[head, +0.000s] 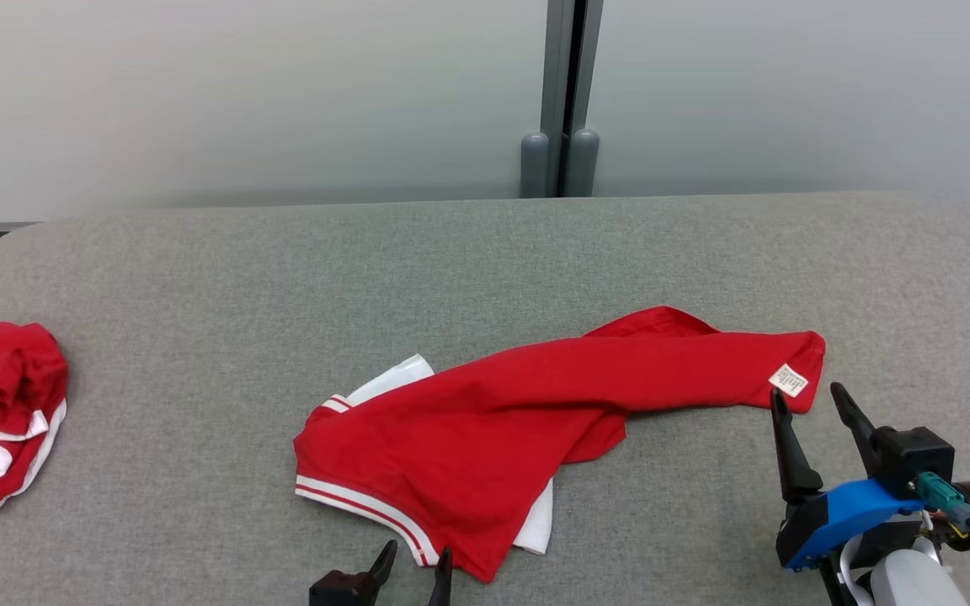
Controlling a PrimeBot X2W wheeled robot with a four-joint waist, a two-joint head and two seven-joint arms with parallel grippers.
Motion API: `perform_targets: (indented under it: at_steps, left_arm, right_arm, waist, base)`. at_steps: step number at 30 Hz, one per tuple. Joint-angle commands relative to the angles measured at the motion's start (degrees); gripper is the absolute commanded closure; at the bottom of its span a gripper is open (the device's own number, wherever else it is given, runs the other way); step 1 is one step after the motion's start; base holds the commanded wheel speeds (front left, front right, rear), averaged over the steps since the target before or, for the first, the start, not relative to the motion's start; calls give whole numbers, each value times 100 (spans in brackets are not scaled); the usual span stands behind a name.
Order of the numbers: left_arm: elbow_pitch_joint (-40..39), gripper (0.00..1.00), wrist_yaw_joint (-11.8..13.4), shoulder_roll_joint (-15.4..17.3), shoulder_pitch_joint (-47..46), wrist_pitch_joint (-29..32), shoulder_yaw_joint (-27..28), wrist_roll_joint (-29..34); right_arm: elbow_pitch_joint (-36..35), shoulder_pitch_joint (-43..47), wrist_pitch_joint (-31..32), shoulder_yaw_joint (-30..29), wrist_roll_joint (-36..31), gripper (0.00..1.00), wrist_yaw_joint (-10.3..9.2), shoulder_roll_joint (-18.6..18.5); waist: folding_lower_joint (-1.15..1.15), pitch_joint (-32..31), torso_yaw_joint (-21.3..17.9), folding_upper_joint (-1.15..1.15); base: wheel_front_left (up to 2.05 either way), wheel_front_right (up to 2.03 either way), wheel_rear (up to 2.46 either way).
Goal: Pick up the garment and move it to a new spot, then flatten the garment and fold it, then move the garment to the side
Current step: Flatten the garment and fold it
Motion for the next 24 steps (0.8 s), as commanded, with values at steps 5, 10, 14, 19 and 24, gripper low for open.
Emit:
perform_targets:
  at_steps: [5,10,14,19,24]
  left_arm:
    - [133,0,-145,1,-110,-15,-5,-316]
    - [390,0,-294,1,-222,-1,-164,-747]
    - [546,100,-392,-3,-382,1,-311,-1022]
    - [411,100,-436,2,-556,-8,-230,-896]
    - [-468,100,-494,1,-603,-9,295,-372]
  right_arm:
    - [-64,22,0,33,35,0,1,12]
    - [-88,-70,0,67,61,0,1,-19]
    - [-97,-64,0,62,98,0,1,-35]
    - [-57,46,-1,-27,133,0,1,-34]
    - [-44,170,-1,-141,125,0,1,14]
  waist:
    - [0,72,-69,0]
    - [0,154,-131,0]
    - [0,199,-153,0]
    - [0,202,-95,0]
    - [0,176,73,0]
  base:
    - [0,0,0]
    - [0,0,0]
    - [0,0,0]
    - [0,0,0]
    - [0,0,0]
